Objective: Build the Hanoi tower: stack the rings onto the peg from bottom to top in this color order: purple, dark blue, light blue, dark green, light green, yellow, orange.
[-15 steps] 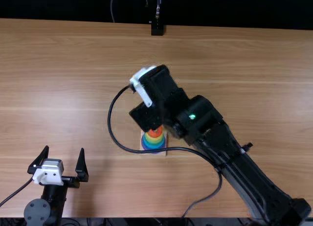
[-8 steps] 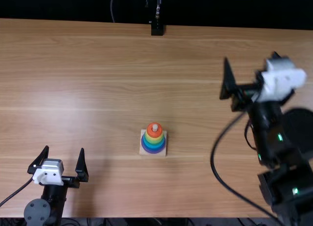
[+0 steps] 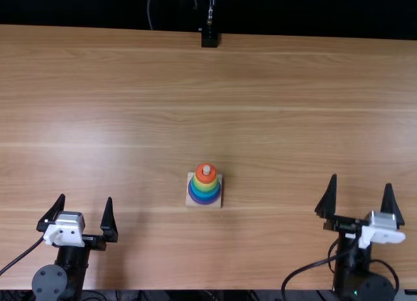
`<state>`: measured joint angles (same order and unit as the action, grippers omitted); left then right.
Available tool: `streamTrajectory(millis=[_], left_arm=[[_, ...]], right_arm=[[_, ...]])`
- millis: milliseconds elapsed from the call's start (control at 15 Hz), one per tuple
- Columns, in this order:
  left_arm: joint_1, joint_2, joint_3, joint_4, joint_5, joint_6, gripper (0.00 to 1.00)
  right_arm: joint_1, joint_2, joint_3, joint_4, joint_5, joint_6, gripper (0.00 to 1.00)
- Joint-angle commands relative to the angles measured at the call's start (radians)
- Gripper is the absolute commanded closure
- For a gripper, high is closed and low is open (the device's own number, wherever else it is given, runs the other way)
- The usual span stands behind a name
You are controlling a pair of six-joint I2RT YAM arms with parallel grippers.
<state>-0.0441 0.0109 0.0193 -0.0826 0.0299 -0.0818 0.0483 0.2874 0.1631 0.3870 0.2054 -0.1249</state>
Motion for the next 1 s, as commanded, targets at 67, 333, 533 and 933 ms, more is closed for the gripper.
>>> streamTrajectory(millis=[67,333,533,933], left_arm=[[0.006,-0.011,-0.019,-0.044,0.027,0.008,0.00],[0.006,-0.011,-0.019,-0.044,0.027,0.008,0.00],[0.006,-0.011,-0.019,-0.044,0.027,0.008,0.00],[0.006,-0.011,-0.019,-0.044,0.027,0.008,0.00]], right_arm=[[-0.044,-0.114,-0.112,0.002,-0.053,0.003,0.00],[-0.061,-0.235,-0.151,-0.313,-0.137,0.011,0.00],[-0.064,-0.287,-0.152,-0.440,-0.139,0.007,0.00],[-0.064,-0.287,-0.152,-0.443,-0.139,0.007,0.00]])
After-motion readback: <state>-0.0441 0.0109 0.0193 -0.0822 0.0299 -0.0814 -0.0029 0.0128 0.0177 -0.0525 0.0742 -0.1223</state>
